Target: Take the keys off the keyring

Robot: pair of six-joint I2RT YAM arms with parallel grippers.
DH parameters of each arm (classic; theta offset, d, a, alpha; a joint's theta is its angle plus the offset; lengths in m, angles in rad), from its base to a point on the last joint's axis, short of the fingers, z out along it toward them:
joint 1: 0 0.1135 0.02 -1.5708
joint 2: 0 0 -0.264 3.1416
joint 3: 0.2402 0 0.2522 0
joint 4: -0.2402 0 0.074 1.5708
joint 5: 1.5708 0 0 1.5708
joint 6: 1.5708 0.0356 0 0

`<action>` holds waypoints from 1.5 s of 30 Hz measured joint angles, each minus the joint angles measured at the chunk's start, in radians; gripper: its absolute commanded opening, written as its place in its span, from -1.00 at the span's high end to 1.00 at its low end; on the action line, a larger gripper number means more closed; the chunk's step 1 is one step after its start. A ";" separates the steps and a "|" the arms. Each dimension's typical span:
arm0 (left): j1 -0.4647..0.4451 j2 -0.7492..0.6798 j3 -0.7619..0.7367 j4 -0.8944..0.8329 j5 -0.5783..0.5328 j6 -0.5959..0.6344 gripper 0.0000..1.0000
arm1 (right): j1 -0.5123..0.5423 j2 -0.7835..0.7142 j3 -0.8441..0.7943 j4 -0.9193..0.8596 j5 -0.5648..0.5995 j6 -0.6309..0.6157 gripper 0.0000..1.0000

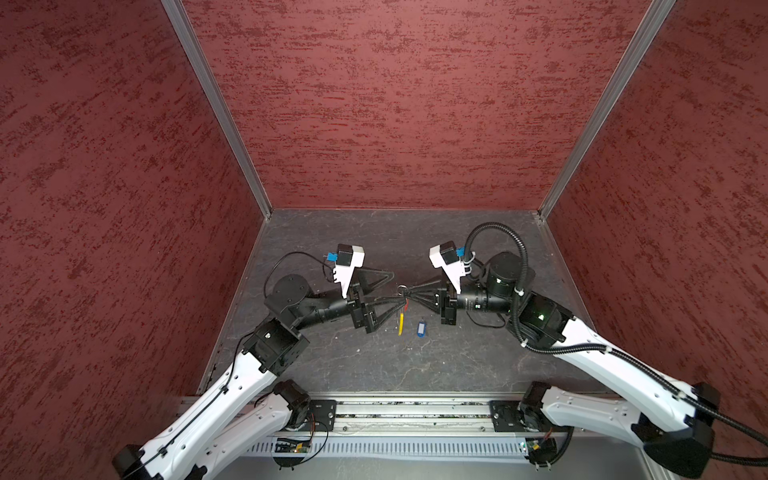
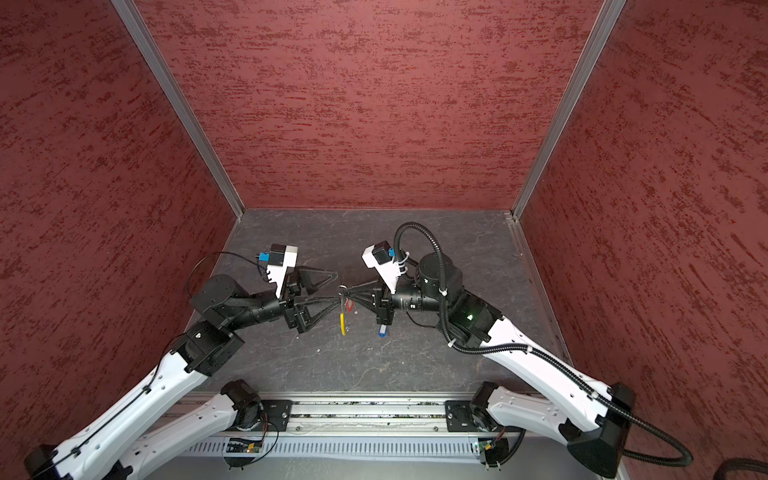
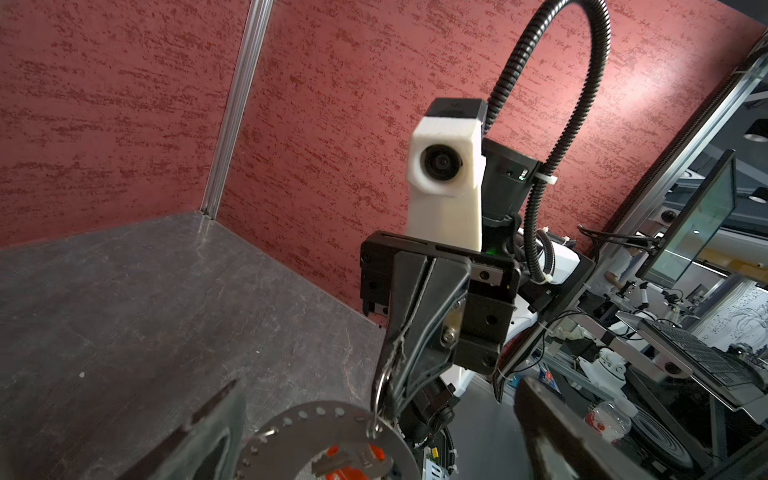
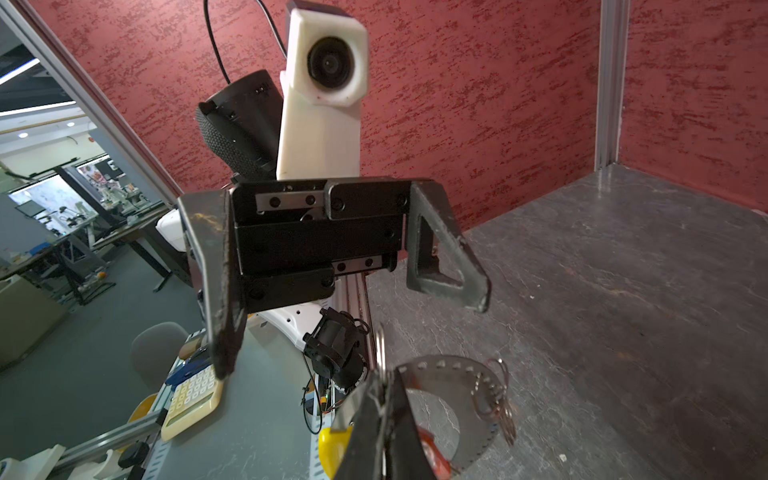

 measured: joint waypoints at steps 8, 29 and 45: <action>0.033 0.000 0.053 -0.148 0.006 0.030 -0.81 | 0.000 0.019 0.121 -0.238 0.039 -0.105 1.00; 0.236 0.021 0.103 -0.285 -0.084 -0.136 -0.99 | 0.000 0.034 0.147 -0.322 0.078 -0.146 1.00; 0.196 0.059 0.148 -0.259 0.038 -0.076 -0.69 | 0.000 0.034 0.146 -0.315 0.075 -0.147 1.00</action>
